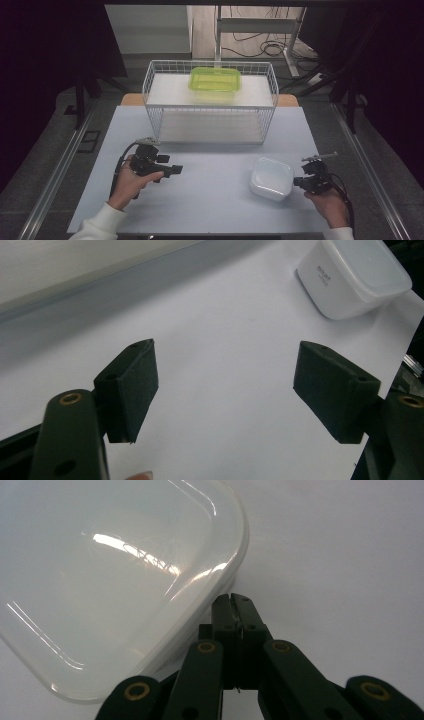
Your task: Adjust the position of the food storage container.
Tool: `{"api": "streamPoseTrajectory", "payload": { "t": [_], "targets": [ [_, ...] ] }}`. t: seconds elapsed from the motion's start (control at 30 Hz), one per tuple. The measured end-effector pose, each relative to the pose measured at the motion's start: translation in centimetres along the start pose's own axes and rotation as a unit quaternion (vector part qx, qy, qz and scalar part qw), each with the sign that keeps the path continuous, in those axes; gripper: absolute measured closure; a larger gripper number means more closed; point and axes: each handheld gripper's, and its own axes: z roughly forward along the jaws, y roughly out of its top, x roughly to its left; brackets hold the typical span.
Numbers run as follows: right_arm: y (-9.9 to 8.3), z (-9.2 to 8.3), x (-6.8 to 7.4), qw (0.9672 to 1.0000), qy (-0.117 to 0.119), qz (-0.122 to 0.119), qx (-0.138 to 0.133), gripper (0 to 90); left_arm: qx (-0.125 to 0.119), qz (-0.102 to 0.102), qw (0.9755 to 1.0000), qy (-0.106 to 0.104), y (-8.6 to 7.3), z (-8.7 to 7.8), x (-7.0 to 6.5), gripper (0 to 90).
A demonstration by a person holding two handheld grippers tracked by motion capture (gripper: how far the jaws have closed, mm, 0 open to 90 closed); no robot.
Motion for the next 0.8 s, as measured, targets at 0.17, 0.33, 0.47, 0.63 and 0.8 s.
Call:
{"api": "streamPoseTrajectory", "payload": {
  "t": [0.17,0.33,0.47,0.63,0.8],
  "targets": [
    [0.8,0.5,0.4,1.0,0.0,-0.003,-0.004,89.0,-0.002,-0.001,1.0,0.0,0.0,-0.1,0.1,25.1],
    [1.6,1.3,1.1,0.9999,-0.001,-0.011,-0.004,89.0,0.0,-0.002,1.0,-0.001,0.0,0.0,0.1,25.1],
    [2.1,1.7,1.6,0.9997,-0.003,-0.023,-0.006,89.0,0.0,-0.004,1.0,0.0,0.0,0.1,0.1,25.1],
    [2.8,2.5,2.6,0.9991,-0.004,-0.041,-0.005,89.0,0.0,-0.007,1.0,0.0,-0.1,0.2,0.3,25.0],
    [3.5,3.0,4.0,0.9984,0.0,-0.055,-0.006,89.1,0.002,-0.008,1.0,0.0,-0.1,0.3,0.4,25.0]
  ]
}}
